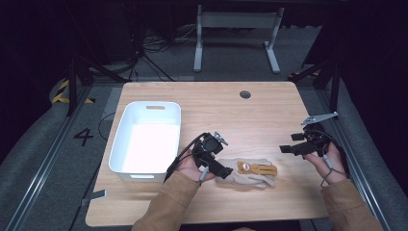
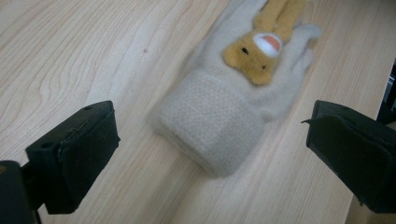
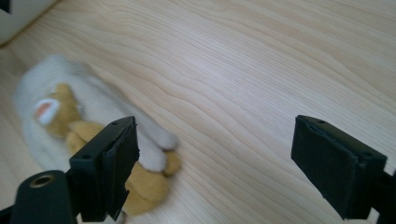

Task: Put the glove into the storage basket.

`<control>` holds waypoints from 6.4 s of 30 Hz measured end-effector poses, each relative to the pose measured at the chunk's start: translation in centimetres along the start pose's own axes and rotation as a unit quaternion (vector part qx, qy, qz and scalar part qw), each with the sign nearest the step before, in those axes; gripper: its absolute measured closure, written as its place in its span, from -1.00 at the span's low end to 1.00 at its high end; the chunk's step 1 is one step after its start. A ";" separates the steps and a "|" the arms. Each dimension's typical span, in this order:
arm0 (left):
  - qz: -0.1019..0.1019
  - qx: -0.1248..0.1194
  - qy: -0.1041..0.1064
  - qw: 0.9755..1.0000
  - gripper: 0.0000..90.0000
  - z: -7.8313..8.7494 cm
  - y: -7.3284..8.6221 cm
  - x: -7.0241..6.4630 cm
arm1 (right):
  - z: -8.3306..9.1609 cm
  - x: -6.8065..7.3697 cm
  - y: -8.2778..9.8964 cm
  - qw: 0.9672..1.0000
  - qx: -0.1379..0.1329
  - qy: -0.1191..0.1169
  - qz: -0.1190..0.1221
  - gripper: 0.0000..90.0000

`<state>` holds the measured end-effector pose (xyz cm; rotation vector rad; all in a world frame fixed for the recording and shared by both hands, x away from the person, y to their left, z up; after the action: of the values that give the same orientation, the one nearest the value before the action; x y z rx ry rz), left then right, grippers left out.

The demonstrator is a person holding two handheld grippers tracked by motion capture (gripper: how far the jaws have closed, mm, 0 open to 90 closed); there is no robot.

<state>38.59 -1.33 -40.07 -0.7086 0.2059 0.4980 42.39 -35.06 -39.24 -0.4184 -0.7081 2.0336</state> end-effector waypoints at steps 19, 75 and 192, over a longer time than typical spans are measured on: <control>-0.007 0.023 -0.010 1.000 -1.00 -0.9 -0.2 0.1 | -1.9 -3.7 2.4 0.993 0.082 0.082 -0.029 -0.65; -0.117 0.066 0.020 0.991 -1.00 -6.2 -1.5 -0.5 | -1.7 -3.8 2.3 0.995 0.077 0.058 -0.029 -0.66; 0.037 -0.109 -0.037 0.993 0.54 3.3 -2.2 0.3 | -3.0 -3.3 2.5 0.996 0.084 0.013 -0.020 -0.24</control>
<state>40.03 -0.44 -36.51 -0.8953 0.1083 0.6223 44.08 -37.92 -43.10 -0.3303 -0.5212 2.0279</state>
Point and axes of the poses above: each handheld gripper's, and its own axes: z roughly backward along the jaws, y roughly out of its underside, x roughly to its left, the point moved 2 cm from there along -z, roughly forward along the jaws, and after that the axes turned 13 degrees about y, right-handed, at the moved point
